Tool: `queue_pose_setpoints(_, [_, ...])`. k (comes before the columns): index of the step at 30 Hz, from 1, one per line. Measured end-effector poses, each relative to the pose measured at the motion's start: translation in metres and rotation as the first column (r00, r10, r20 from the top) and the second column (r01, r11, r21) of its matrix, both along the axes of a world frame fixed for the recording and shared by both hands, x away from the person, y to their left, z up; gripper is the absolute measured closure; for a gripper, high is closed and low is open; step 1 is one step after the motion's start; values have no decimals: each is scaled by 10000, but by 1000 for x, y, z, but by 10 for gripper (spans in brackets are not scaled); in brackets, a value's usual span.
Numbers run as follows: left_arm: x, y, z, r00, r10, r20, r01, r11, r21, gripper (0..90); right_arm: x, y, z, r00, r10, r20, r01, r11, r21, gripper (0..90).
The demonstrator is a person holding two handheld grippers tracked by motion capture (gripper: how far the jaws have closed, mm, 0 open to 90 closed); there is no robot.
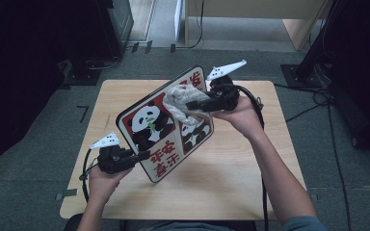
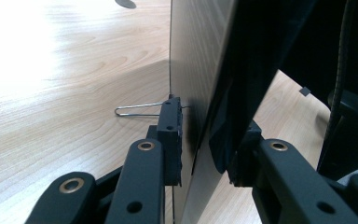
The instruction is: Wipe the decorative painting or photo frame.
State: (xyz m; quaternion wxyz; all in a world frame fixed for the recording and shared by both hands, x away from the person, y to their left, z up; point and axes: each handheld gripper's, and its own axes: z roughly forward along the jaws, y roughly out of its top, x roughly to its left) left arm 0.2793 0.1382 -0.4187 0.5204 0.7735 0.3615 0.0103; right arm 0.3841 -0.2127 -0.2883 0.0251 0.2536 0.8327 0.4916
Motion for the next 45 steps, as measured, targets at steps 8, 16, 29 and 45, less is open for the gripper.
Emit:
queue_pose_setpoints(8, [-3,1,-1,10000,81,22,-81,9999,116,744,4,11,19,9982,-38,591,29,9999,142,652])
queue_pose_setpoints(16, [-3,1,-1,10000,64,24,-64,10000,60,765,9,12,7,9996,4,297,1,9999,-144,651])
queue_pose_setpoints(29, [-3,1,-1,10000,47,52,-47,9999,114,768,9,10,-10,9999,99,86,-97,9995,-290,651])
queue_pose_setpoints(45, [-3,0,0,9999,57,109,-59,9998,178,774,7,4,-34,9995,198,-244,-204,9995,-240,650])
